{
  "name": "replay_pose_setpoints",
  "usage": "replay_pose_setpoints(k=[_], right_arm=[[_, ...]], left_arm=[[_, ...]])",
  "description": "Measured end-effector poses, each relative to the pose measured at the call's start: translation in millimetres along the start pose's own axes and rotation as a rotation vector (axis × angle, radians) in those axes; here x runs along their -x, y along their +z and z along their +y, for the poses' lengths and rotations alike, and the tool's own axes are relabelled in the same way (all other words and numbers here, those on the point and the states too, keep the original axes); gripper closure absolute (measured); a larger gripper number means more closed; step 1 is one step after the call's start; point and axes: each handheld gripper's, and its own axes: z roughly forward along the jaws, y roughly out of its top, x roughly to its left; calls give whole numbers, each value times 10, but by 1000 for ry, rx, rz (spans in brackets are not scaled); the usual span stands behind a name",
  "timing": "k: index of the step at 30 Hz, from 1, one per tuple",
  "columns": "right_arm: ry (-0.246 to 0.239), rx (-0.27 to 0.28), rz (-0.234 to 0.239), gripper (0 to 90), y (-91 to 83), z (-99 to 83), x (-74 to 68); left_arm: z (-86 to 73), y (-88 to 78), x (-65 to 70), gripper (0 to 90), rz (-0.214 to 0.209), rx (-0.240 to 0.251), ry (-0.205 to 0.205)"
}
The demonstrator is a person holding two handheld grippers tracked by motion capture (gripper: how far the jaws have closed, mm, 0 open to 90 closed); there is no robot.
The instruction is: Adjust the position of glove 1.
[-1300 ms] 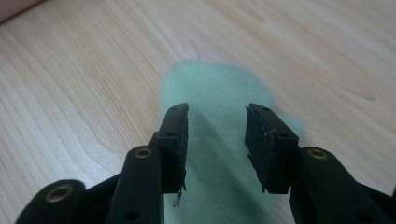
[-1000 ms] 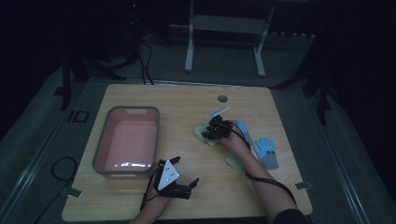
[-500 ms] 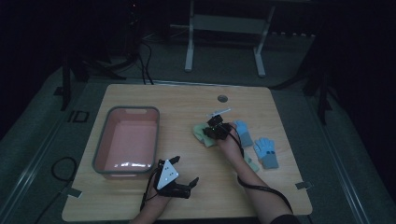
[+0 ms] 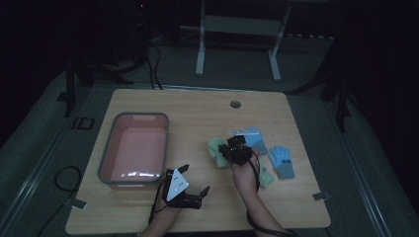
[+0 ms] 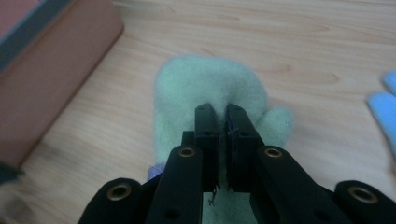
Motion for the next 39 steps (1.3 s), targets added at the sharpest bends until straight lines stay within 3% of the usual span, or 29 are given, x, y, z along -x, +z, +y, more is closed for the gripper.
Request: replay_pose_setpoints(k=[7,9,11,15,18,22,25,26,27,28,29,30,31,32,33,34,35,37,39], right_arm=[[-6,-23,-72,850,-90,-281,-147],[30,-11,-63,850,-108,-361,-168],[39,8,-88,850,-110,-449,-198],[74,-24,-106,843,28,-607,-161],[93,-23,-102,804,124,-703,-131],[75,-20,-86,723,130,-693,-140],[9,9,-14,617,65,-603,-88],[9,9,-14,617,65,-603,-88],[-26,9,-4,603,33,-560,-63],[-95,26,-7,604,-36,-471,-6],[-126,34,5,604,-73,-430,35],[-126,34,5,604,-73,-430,35],[-148,41,66,620,-143,-344,151],[-163,41,95,620,-158,-320,179],[-163,41,95,620,-158,-320,179],[-211,48,102,623,-169,-297,200],[-275,39,95,630,-158,-278,214],[-359,1,126,634,-70,-295,246],[-368,-25,150,634,-17,-318,254]], left_arm=[[-1,-7,28,8,4,2,17],[-2,-7,30,8,4,3,18],[-2,-7,35,8,4,4,21],[-2,-7,43,8,4,4,26],[-1,-5,37,8,0,4,22],[1,-3,31,8,-4,2,15],[1,0,36,8,-2,1,18],[1,0,37,8,-2,1,18],[1,1,37,8,-2,0,19],[1,1,37,8,0,1,18],[1,1,37,8,-1,0,16],[1,0,36,8,-1,0,16],[4,4,35,8,-1,-5,17],[4,5,35,8,-2,-5,17],[4,5,35,8,-2,-5,17],[4,6,34,8,-3,-3,16],[4,6,35,8,-2,-3,17],[5,7,40,8,0,-4,20],[5,7,42,8,0,-4,22]])
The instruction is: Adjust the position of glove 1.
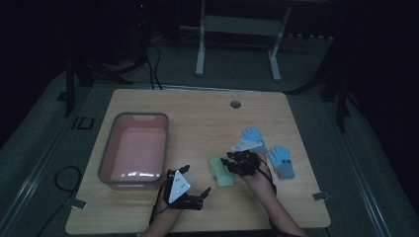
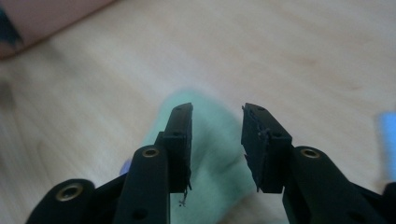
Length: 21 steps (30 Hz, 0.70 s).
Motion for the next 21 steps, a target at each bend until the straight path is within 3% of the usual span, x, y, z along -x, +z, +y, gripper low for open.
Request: replay_pose_setpoints(k=[2,6,8,9,10,11,12,13,14,15,17,21], right_arm=[[-22,-12,30,605,106,-53,-27],[-35,-20,12,586,219,-121,-67],[-34,3,-13,655,259,-175,-92],[-10,18,-40,729,262,-193,-117],[-10,18,-40,729,262,-193,-117],[3,21,-75,826,275,-214,-175],[3,21,-75,826,275,-214,-175],[34,23,-121,852,280,-197,-233],[66,30,-140,856,268,-174,-254],[66,30,-140,856,268,-174,-254],[163,67,-178,859,178,-88,-298],[173,64,-214,860,101,-4,-362]], left_arm=[[1,0,0,8,-1,-2,1],[1,0,2,8,1,-2,3],[1,2,5,8,1,-3,7],[2,3,8,8,2,-3,8],[2,4,9,8,3,-4,9],[2,4,10,8,3,-4,9],[2,4,10,8,4,-4,10],[2,4,10,8,4,-4,9],[2,4,9,8,4,-5,9],[2,4,9,8,5,-5,8],[1,4,1,8,5,-2,0],[-2,0,-26,8,15,3,-22]])
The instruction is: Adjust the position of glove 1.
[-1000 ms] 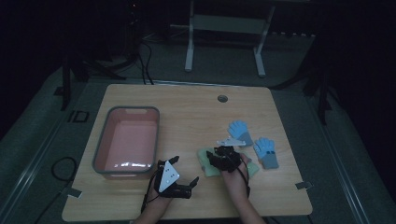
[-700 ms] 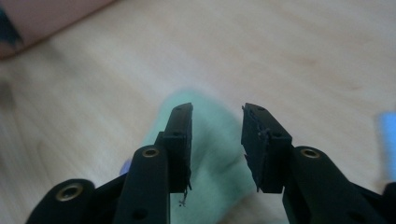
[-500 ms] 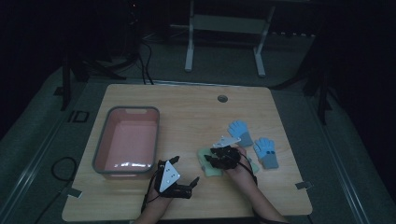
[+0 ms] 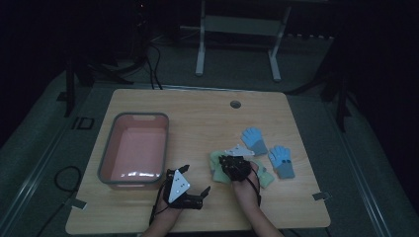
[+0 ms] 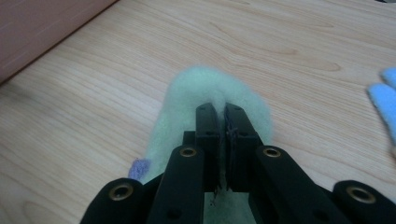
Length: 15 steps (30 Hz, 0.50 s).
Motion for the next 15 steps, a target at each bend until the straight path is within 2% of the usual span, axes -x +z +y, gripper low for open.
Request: replay_pose_setpoints(k=[3,6,8,9,10,15], right_arm=[[5,-27,-15,859,-28,18,-50],[5,-48,-28,850,15,-73,-81],[-1,-77,-23,791,85,-125,-78],[-1,-77,-23,791,85,-125,-78],[-4,-87,-19,733,128,-154,-75],[-15,-69,2,674,149,-188,-75]], left_arm=[[0,0,-1,8,1,1,1],[0,0,9,8,1,1,10],[0,0,8,8,0,-1,10],[0,0,5,8,-2,0,6],[0,1,3,8,-4,-1,3],[1,2,5,8,-5,-1,4]])
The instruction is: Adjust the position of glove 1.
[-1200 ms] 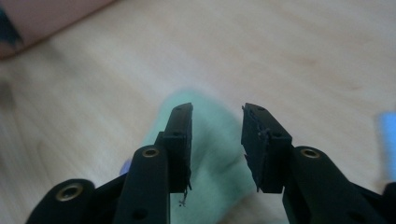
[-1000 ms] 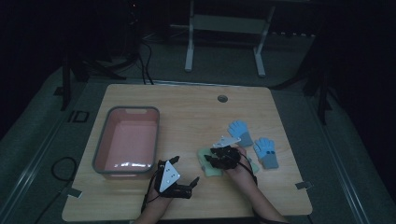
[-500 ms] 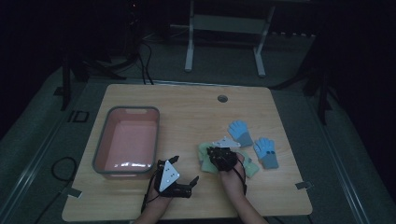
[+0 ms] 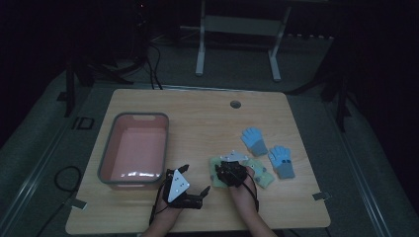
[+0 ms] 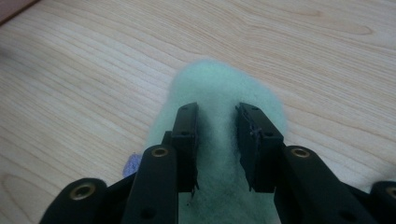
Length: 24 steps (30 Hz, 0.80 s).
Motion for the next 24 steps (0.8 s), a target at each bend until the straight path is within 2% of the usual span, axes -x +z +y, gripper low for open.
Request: replay_pose_setpoints(k=[5,8,11,13,16,17,19,24], right_arm=[[-10,6,35,619,-94,79,74],[-52,8,60,597,-184,150,170],[-84,13,76,586,-293,232,337],[-109,15,117,586,-353,260,440],[-151,25,151,593,-438,264,571],[-158,27,149,594,-470,258,616],[-163,31,182,593,-533,236,730],[-161,17,197,601,-647,149,977]], left_arm=[[0,0,1,8,2,1,0],[0,2,8,8,1,1,8],[0,0,0,8,-2,0,1],[0,0,-2,8,-1,0,-3],[1,1,5,8,2,0,4],[1,2,9,8,2,0,6],[1,1,9,8,0,0,9],[3,5,-1,9,-2,-5,-3]])
